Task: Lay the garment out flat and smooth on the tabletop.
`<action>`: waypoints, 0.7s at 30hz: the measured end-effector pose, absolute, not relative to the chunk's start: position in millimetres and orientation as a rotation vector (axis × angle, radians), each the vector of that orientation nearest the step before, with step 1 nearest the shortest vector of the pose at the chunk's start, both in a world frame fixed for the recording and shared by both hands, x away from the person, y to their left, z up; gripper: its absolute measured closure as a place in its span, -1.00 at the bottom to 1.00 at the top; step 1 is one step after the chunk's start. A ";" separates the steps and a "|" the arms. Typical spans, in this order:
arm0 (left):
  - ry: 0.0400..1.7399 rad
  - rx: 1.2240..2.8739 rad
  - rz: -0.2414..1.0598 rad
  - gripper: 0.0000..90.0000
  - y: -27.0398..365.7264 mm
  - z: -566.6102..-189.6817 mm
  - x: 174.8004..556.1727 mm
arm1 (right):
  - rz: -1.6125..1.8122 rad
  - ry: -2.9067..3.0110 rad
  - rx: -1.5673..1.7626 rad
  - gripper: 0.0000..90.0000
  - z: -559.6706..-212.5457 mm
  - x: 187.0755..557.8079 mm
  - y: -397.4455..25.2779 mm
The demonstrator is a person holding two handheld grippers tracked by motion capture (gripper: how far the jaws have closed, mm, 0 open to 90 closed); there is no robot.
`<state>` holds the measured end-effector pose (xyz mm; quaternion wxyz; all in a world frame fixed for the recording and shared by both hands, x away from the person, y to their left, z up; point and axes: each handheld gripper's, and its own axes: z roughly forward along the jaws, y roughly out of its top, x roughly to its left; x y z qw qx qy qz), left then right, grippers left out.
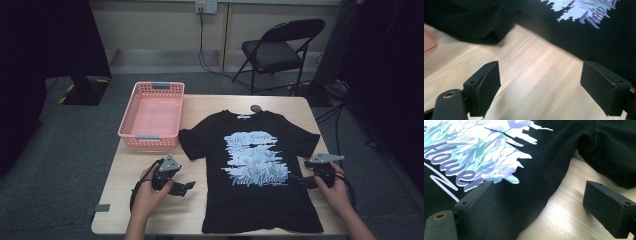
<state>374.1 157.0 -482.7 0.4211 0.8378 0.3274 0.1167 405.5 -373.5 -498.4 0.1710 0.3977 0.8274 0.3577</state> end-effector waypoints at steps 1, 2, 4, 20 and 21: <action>0.819 2.107 0.296 -0.64 158.5 -483.2 374.6 | 1.016 2.350 1.129 -0.77 -498.4 405.5 -373.5; 0.827 2.104 0.297 -0.64 159.4 -484.1 374.7 | 1.016 2.350 1.129 -0.77 -498.4 405.5 -373.5; 0.833 2.105 0.297 -0.65 161.6 -485.5 375.1 | 1.016 2.350 1.129 -0.77 -498.4 405.5 -373.5; 0.877 2.139 0.327 -0.64 174.1 -496.8 377.1 | 1.016 2.352 1.127 -0.77 -498.4 405.5 -373.4; 0.876 2.144 0.321 -0.63 174.3 -497.9 376.9 | 1.016 2.352 1.127 -0.77 -498.4 405.5 -373.4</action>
